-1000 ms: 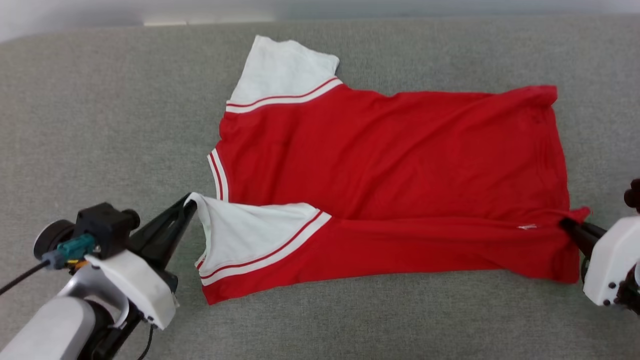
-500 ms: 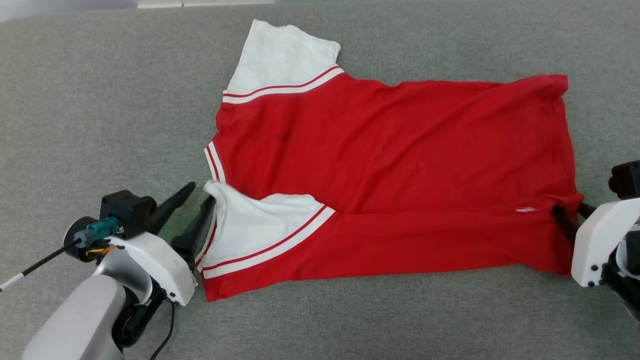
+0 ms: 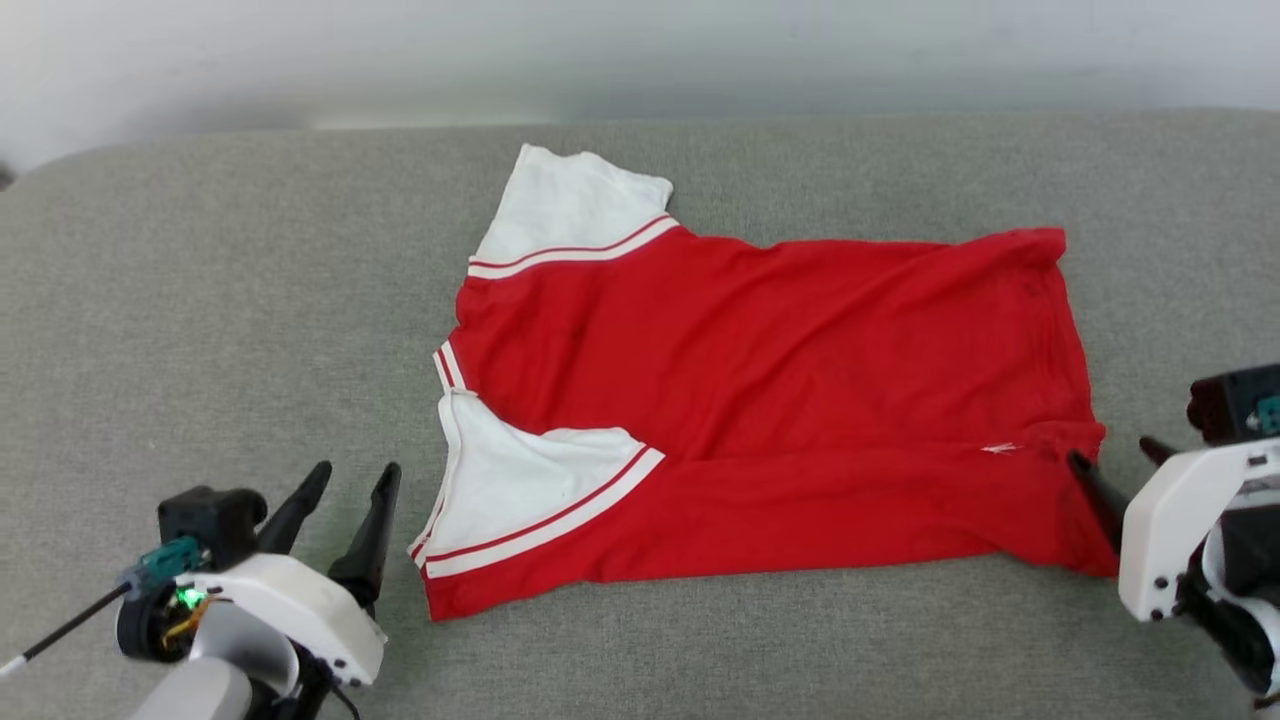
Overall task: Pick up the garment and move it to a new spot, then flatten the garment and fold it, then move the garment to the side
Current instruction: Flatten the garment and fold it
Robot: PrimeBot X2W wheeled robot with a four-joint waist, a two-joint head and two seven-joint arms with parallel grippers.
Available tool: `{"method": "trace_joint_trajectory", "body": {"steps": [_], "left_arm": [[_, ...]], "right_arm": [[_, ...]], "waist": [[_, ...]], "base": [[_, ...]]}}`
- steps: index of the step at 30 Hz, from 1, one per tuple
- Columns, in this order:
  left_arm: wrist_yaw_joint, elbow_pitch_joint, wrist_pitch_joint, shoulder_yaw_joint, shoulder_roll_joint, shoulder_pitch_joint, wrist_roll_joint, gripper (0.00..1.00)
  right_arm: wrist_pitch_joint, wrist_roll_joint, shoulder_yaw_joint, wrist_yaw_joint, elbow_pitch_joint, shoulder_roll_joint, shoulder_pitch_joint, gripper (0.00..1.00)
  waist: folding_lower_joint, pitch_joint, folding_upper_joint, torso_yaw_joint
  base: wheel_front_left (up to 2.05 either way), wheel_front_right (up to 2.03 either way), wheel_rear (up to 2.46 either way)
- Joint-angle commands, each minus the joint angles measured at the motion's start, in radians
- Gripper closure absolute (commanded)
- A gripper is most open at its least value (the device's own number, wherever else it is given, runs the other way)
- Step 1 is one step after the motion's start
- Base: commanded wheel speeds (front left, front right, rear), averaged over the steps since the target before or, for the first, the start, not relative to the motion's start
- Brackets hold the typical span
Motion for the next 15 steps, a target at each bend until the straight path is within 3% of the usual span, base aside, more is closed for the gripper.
{"method": "trace_joint_trajectory", "body": {"steps": [1, 10, 15], "left_arm": [[0.012, -0.014, 0.008, 0.005, -0.002, 0.022, -0.011, 0.0], [0.134, -0.206, 0.157, -0.008, 0.018, 0.188, -0.082, 0.0], [0.169, -0.255, 0.224, -0.032, 0.027, 0.203, -0.082, 0.0]], "right_arm": [[0.006, -0.007, -0.005, -0.001, -0.008, 0.013, 0.02, 0.0], [0.047, -0.075, -0.095, 0.0, -0.15, 0.107, 0.142, 0.0], [0.067, -0.107, -0.129, -0.001, -0.227, 0.163, 0.178, 0.0]], "waist": [[-0.0001, -0.023, 0.0, -0.001], [-0.0001, -0.039, 0.0, -0.012], [-0.0001, -0.009, 0.0, -0.026]], "base": [[0.0, 0.0, 0.0], [0.0, 0.0, 0.0], [0.0, 0.0, 0.0]]}}
